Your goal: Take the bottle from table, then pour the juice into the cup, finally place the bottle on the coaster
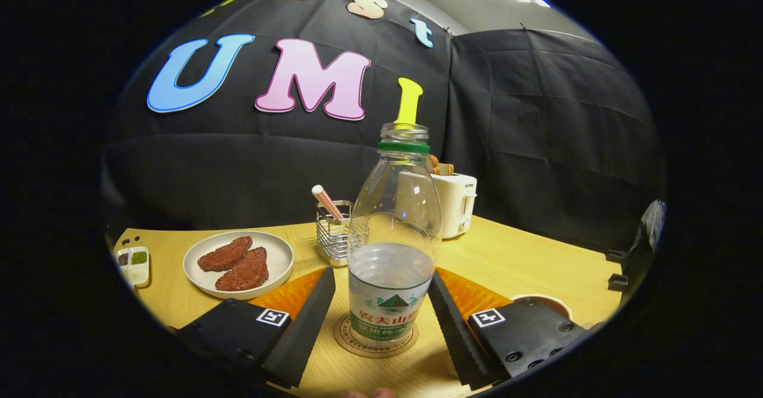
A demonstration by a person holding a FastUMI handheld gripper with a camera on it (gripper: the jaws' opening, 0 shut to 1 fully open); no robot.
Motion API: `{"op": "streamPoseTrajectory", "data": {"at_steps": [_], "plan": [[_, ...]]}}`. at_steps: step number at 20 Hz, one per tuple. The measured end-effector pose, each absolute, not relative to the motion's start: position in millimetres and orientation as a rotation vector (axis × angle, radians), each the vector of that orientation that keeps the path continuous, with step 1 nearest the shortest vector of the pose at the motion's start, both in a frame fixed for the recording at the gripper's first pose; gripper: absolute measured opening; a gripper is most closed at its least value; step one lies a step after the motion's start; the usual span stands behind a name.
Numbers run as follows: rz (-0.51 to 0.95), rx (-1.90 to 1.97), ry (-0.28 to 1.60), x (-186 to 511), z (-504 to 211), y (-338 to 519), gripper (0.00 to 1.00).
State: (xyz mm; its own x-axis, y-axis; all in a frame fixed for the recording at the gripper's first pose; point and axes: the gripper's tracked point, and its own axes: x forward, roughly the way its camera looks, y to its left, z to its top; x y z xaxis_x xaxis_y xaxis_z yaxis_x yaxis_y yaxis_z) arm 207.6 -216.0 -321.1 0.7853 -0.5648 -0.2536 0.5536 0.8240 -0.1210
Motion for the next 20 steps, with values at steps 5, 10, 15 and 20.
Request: {"op": "streamPoseTrajectory", "data": {"at_steps": [5, 10, 15, 20], "plan": [[-0.603, -0.040, 0.303, 189.8, -318.7, -209.3, 0.95], [-0.580, -0.039, 0.327, 160.0, -304.5, -191.9, 0.95], [-0.505, -0.026, 0.318, 134.2, -253.8, -171.7, 0.94], [-0.402, -0.075, 0.285, 124.3, -185.7, -160.2, 0.95]]}}
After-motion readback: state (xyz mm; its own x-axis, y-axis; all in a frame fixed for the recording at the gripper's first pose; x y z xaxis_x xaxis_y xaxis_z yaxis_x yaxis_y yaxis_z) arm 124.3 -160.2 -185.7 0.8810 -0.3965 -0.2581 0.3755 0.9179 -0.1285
